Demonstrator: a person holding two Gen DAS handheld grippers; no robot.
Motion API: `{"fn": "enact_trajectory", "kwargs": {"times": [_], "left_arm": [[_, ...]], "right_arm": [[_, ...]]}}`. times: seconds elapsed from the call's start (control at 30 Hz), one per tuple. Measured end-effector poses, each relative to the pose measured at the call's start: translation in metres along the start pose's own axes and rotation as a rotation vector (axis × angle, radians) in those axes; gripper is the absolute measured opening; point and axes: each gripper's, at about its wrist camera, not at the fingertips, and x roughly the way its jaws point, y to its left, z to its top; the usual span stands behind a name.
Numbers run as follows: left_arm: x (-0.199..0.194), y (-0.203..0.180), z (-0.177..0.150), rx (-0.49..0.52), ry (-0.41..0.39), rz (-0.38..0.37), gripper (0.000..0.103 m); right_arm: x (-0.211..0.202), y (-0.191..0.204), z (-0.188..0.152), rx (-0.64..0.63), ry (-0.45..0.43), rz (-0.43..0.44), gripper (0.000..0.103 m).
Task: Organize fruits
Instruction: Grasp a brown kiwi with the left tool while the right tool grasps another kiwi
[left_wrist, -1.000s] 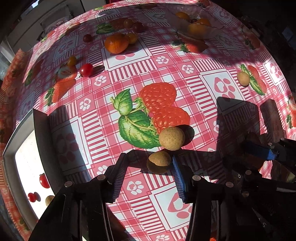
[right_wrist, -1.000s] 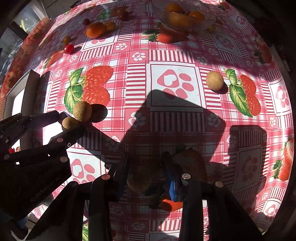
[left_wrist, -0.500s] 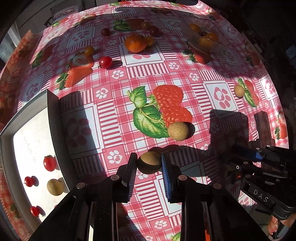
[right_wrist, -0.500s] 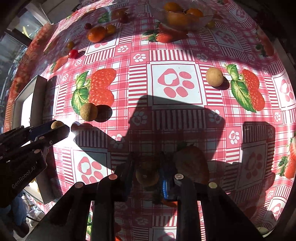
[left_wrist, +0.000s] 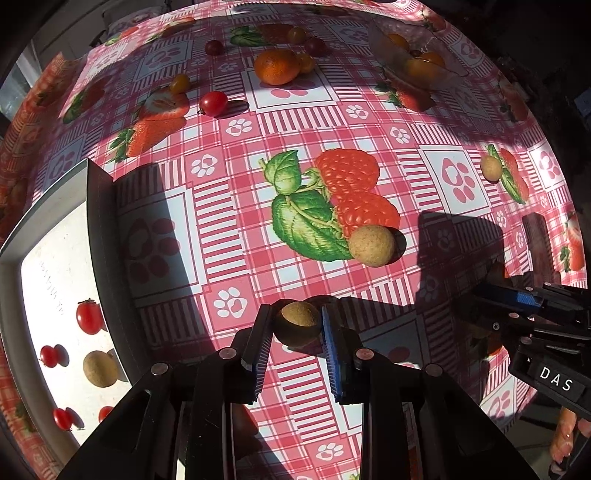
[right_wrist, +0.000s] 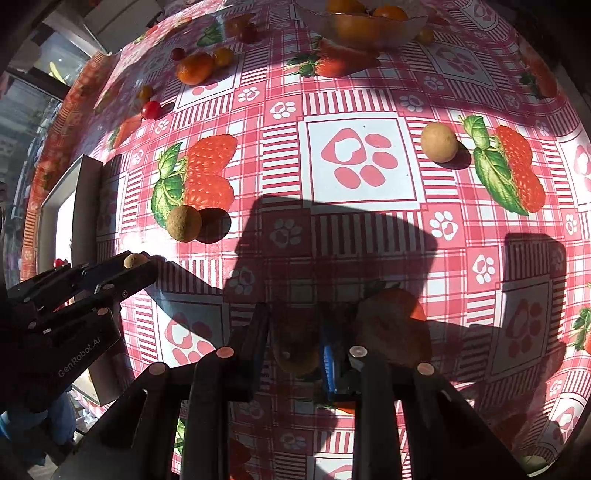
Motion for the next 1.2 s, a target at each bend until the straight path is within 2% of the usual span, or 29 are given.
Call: {"fn": "enact_trajectory", "kwargs": {"times": [0.4,0.43,0.5,0.53,0.73,0.77,0.8,0.87,0.97,1.2], "left_arm": [[0.000,-0.004,0.002,0.004,-0.010,0.004,0.028],[0.001,-0.004,0.003,0.006,-0.010,0.005,0.028],[0.000,-0.003,0.002,0.007,-0.011,0.005,0.028],[0.000,-0.004,0.002,0.008,-0.011,0.006,0.028],[0.000,-0.003,0.001,0.010,-0.011,0.007,0.028],[-0.001,-0.003,0.001,0.009,-0.012,0.006,0.028],[-0.001,-0.004,0.001,0.010,-0.013,0.006,0.028],[-0.002,-0.003,0.001,0.012,-0.014,-0.004,0.028],[-0.006,0.003,0.000,-0.006,-0.007,-0.060,0.028],[-0.024,0.013,-0.001,-0.018,-0.028,-0.077,0.028]], "right_arm": [[-0.006,-0.008,-0.019,-0.027,-0.001,-0.002,0.030],[-0.009,-0.008,-0.020,-0.028,-0.013,0.003,0.032],[-0.017,-0.007,-0.019,-0.041,-0.034,-0.007,0.046],[-0.014,-0.001,-0.014,-0.053,-0.034,-0.011,0.046],[0.001,0.007,-0.016,-0.090,0.015,-0.048,0.046],[0.001,0.008,-0.017,-0.090,0.012,-0.062,0.043],[0.001,0.009,-0.018,-0.094,0.008,-0.073,0.029],[0.001,0.011,-0.019,-0.095,0.011,-0.097,0.029],[-0.002,0.009,-0.018,-0.070,0.003,-0.084,0.029],[-0.014,0.016,-0.007,-0.036,-0.017,-0.039,0.029]]}}
